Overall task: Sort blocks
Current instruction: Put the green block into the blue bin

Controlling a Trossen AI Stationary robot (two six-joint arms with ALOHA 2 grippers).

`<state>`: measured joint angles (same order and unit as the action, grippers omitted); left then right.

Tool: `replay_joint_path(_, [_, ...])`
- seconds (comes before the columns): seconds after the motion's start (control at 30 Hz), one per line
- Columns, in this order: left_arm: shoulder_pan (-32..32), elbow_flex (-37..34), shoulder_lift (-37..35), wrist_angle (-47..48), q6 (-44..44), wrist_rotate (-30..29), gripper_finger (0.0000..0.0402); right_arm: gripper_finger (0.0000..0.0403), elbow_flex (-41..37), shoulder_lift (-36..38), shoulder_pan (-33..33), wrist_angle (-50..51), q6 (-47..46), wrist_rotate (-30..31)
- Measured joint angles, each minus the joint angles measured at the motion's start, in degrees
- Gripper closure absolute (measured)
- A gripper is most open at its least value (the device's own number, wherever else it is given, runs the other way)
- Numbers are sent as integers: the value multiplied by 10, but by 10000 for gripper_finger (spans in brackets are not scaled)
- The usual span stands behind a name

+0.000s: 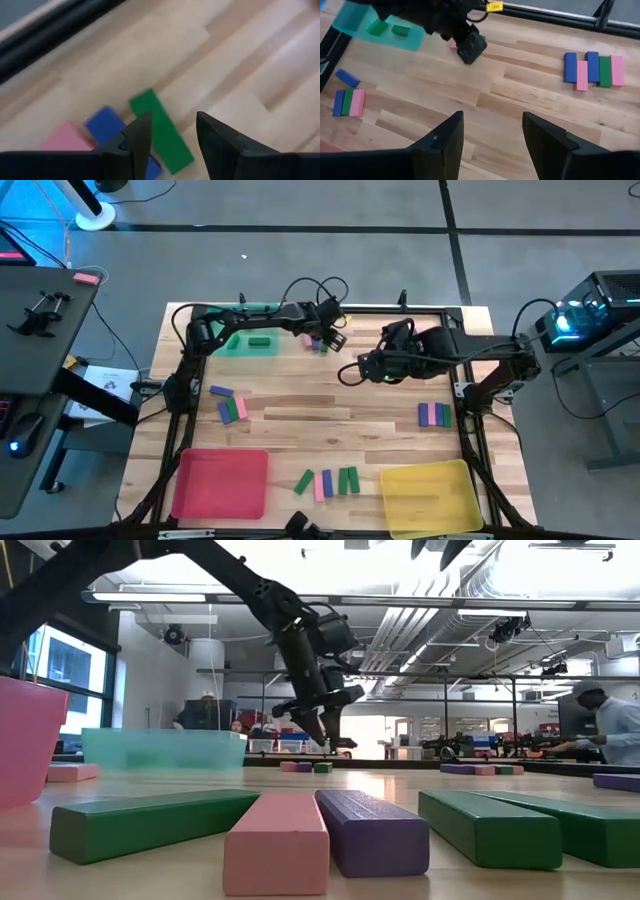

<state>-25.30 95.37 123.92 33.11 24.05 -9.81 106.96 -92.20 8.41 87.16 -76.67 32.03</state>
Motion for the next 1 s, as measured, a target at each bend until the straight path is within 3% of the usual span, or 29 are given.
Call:
replay_joint_path(0.1, [-13,0,0,2,-1,-5,263,225,0,0,0,0,2,1])
replay_joint_path(0.27, [-27,0,0,5,2,53,263,225,0,0,0,-1,11,1])
replay_joint_path(0.77, [-25,0,-4,0,-40,71,262,225,0,0,0,-5,7,0])
replay_joint_path(0.87, [-29,0,-4,1,-32,82,252,225,0,0,0,-8,7,5])
replay_joint_path(1.0, [-37,0,-4,6,-61,152,209,225,0,0,0,-17,7,8])
